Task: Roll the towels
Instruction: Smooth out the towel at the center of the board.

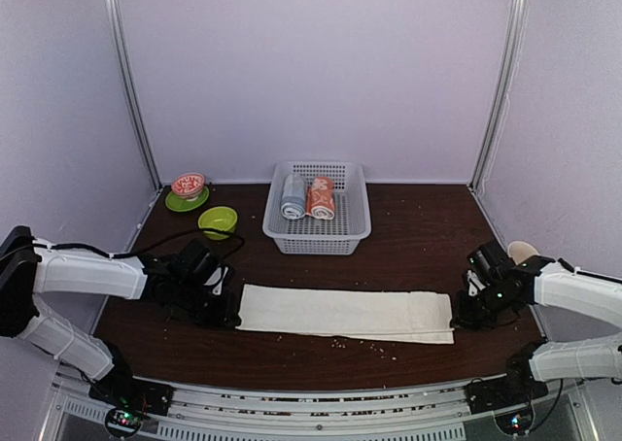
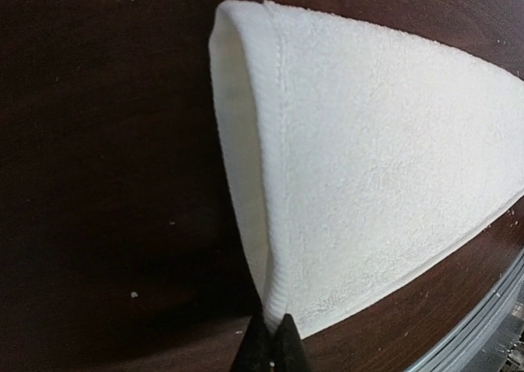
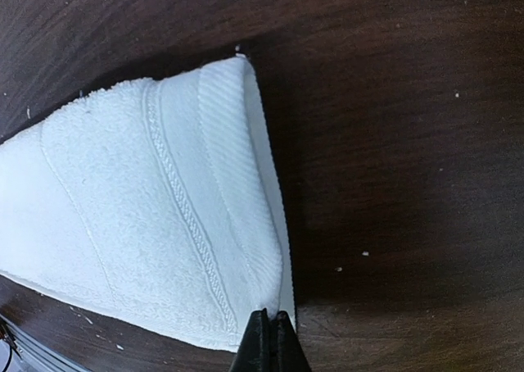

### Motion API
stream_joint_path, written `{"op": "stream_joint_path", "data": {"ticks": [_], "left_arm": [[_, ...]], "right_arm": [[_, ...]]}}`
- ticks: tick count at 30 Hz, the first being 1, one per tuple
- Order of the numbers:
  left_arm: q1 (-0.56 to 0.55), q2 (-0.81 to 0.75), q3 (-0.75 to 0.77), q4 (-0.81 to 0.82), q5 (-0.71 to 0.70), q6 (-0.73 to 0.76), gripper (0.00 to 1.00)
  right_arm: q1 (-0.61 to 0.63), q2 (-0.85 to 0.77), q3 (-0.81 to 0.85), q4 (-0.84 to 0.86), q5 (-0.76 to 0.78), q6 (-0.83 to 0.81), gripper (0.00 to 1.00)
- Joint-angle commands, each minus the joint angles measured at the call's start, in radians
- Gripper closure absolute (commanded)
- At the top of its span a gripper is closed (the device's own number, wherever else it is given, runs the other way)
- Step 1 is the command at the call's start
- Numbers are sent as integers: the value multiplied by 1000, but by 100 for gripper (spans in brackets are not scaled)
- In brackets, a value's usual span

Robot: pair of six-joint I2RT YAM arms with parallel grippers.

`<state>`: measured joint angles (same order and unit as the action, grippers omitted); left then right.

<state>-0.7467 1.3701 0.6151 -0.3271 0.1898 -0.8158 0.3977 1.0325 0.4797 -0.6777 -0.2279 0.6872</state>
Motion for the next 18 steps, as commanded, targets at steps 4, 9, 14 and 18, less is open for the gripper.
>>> {"op": "stream_joint_path", "data": {"ticks": [4,9,14,18], "left_arm": [[10,27,36,19,-8,43,100],[21,14,35,4,-16,52,100],[23,22,34,-1,-18,60,100],[23,51,36,5,-13,62,100]], "right_arm": [[1,-13,-23,-33,31,24,100],[7,12,-18,-54,8,20,100],[9,7,4,-89,-33,19,100],[11,28,-31,-79,-79,24,100]]}}
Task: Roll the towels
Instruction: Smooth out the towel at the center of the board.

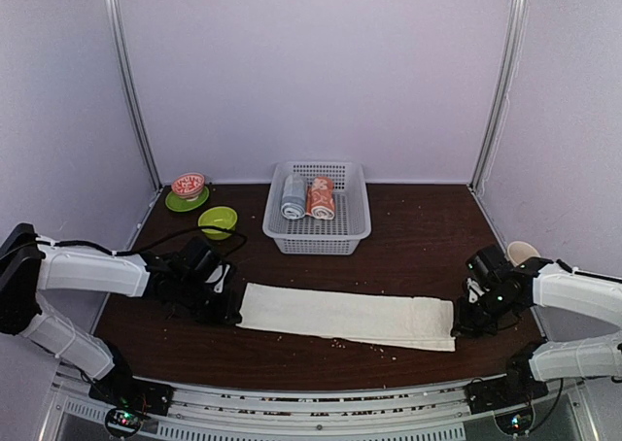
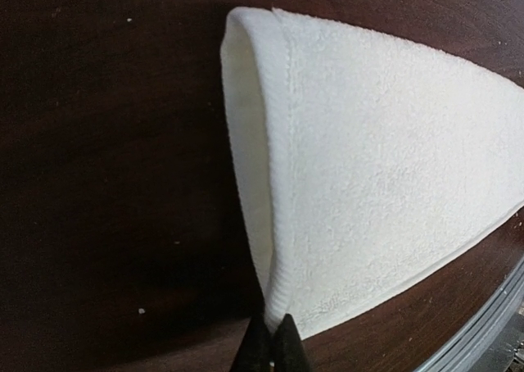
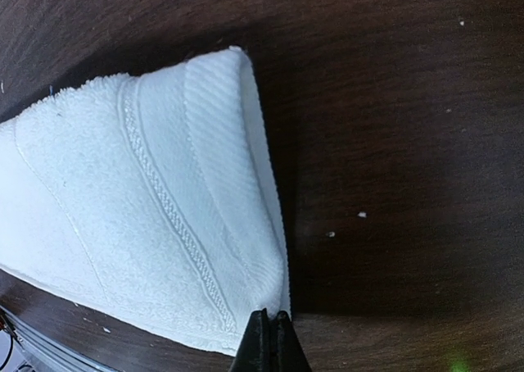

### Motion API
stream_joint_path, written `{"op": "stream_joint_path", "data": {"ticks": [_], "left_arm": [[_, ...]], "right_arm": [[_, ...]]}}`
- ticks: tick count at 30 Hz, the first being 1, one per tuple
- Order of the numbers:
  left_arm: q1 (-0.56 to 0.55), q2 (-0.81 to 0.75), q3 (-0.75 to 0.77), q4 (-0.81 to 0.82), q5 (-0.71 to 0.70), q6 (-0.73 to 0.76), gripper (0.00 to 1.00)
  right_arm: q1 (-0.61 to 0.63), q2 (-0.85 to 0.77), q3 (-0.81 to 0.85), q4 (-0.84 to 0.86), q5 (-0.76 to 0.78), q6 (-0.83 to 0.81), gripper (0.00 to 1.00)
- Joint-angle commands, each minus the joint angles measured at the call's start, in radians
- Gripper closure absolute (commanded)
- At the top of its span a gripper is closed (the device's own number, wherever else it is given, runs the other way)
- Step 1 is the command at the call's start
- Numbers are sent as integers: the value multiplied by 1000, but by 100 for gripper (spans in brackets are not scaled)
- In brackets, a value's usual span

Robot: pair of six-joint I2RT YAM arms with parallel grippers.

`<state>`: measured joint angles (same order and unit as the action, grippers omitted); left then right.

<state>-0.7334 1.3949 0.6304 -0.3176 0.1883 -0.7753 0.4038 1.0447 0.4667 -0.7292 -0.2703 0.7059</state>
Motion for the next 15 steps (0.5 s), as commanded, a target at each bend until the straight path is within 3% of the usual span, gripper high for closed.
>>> {"op": "stream_joint_path", "data": {"ticks": [1,2,5,8,11,15], "left_arm": [[11,33,25,-6,-10,24,100],[10,38,30,-11,-9,30,100],[11,49,49,-34,-9,51,81],[11,36,74,-75,-7,80,65],[11,-19,117,-150,-9,121,54],[10,-106,221,-245,-18,173,48]], "right_arm": [[6,18,-28,-24,-44,6,100],[6,19,-34,-21,-51,6,100],[10,19,-26,-32,-67,-2,71],[10,-2,18,-77,-58,-9,51],[10,-32,101,-138,-20,-22,43],[7,-54,193,-146,88,-15,43]]}}
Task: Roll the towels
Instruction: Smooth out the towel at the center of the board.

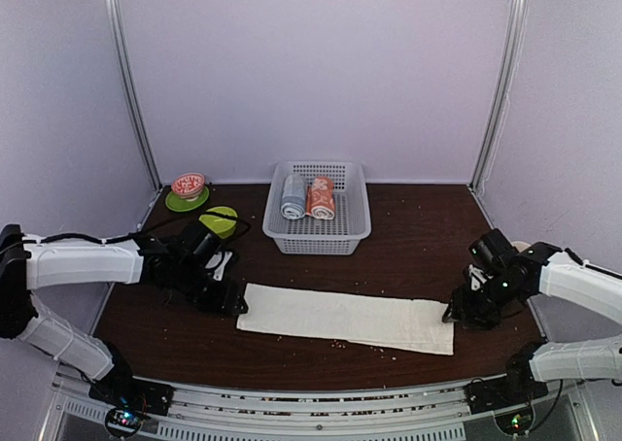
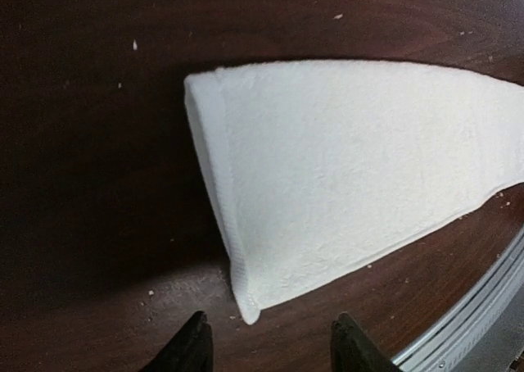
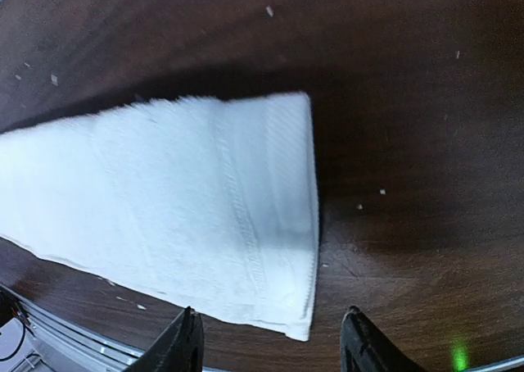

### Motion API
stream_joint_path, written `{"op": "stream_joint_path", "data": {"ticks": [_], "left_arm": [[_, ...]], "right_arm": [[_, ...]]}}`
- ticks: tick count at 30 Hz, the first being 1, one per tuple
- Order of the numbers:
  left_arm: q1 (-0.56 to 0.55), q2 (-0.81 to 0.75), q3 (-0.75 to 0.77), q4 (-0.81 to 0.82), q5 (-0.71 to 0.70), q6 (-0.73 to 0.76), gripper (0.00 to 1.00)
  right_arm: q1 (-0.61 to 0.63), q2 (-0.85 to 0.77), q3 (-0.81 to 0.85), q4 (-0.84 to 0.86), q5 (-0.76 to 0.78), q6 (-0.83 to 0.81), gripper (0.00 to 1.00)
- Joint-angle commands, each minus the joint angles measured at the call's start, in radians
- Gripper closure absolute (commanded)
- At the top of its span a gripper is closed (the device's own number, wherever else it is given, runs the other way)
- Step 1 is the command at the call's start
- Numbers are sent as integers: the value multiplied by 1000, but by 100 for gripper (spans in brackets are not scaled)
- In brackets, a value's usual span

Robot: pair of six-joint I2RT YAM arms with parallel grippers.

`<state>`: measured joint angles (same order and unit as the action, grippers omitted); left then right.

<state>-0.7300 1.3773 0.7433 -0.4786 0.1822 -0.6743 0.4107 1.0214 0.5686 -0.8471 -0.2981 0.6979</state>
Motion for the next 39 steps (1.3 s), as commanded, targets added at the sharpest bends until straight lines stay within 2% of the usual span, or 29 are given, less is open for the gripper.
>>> {"op": "stream_joint_path", "data": {"ticks": [1,5,7,11,16,20,25,33,36,39], "left_arm": [[9,-94,135,-84,-10,79,48],[7,-8,235,1,80,88,51],[3,79,272,60,141,84,57],[-3,214,283,172,196,66,72],[-4,310,238,226,189,71,82],[-3,344,167,235,124,53,89],[-3,321,36,281,63,-7,99],[-11,150,-170,344,-16,-151,100],[-28,112,-198,340,-28,-177,100],[-40,47,-176,279,-46,-168,100]], "right_arm": [[-2,-27,96,0,131,-2,44],[-4,67,66,141,90,37,47],[-4,126,36,228,46,62,50],[1,180,11,349,7,93,63],[-1,284,40,348,69,63,68],[-3,372,89,348,99,41,66],[-5,509,208,311,137,-13,62],[-6,705,433,272,173,-43,58],[-4,699,465,300,161,-12,53],[14,621,482,294,156,5,45]]}}
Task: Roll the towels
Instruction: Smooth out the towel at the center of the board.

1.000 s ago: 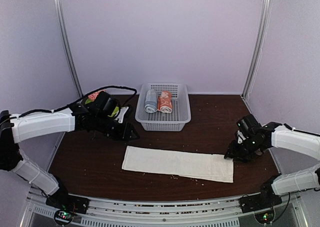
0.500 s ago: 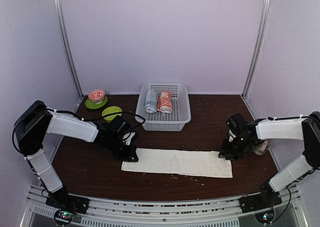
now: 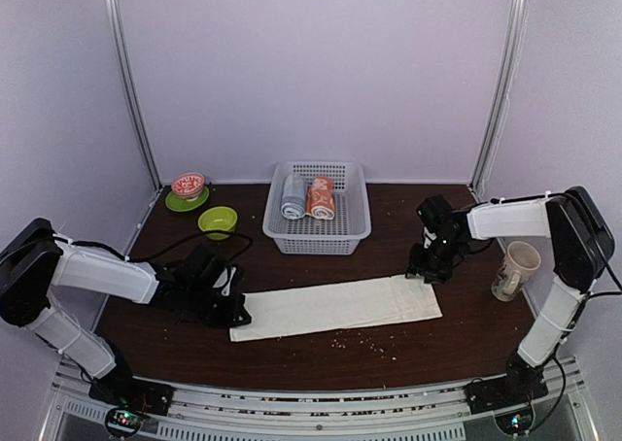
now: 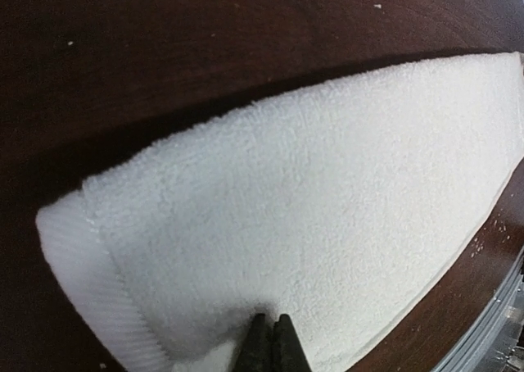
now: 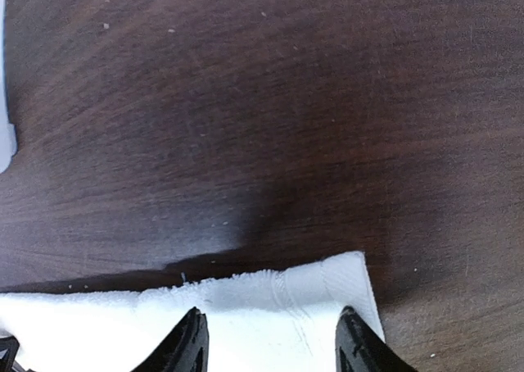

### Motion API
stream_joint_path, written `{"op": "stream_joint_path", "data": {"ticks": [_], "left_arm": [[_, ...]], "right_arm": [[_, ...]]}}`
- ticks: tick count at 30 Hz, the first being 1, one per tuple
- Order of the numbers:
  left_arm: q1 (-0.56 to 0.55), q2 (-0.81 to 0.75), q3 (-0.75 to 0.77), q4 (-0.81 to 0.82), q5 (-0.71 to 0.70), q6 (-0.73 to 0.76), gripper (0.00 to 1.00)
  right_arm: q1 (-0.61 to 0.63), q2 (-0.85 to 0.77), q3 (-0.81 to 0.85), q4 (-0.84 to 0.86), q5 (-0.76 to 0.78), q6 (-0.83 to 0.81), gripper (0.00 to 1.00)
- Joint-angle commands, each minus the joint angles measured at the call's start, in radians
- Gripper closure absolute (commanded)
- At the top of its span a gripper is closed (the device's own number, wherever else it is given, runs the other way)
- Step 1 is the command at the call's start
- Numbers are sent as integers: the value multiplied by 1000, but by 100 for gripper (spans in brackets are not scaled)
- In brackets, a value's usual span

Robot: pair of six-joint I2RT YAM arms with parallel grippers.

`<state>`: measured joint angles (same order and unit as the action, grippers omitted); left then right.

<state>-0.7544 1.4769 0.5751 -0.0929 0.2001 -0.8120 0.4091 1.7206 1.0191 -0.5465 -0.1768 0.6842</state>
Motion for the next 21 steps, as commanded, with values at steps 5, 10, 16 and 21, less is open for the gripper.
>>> {"op": "stream_joint_path", "data": {"ticks": [5,10,16,21], "left_arm": [[-19,-147,114,-270,-101,44,77],[-19,-132,275,-304,-103,126,67],[-19,51,465,-236,-52,188,68],[-19,147,531,-223,-23,204,69]], "right_arm": [[22,-260,-42,-44,87,34,44],[21,-402,-202,-27,96,74,50],[22,-424,-332,113,35,156,58],[20,-383,-372,185,21,194,64]]}}
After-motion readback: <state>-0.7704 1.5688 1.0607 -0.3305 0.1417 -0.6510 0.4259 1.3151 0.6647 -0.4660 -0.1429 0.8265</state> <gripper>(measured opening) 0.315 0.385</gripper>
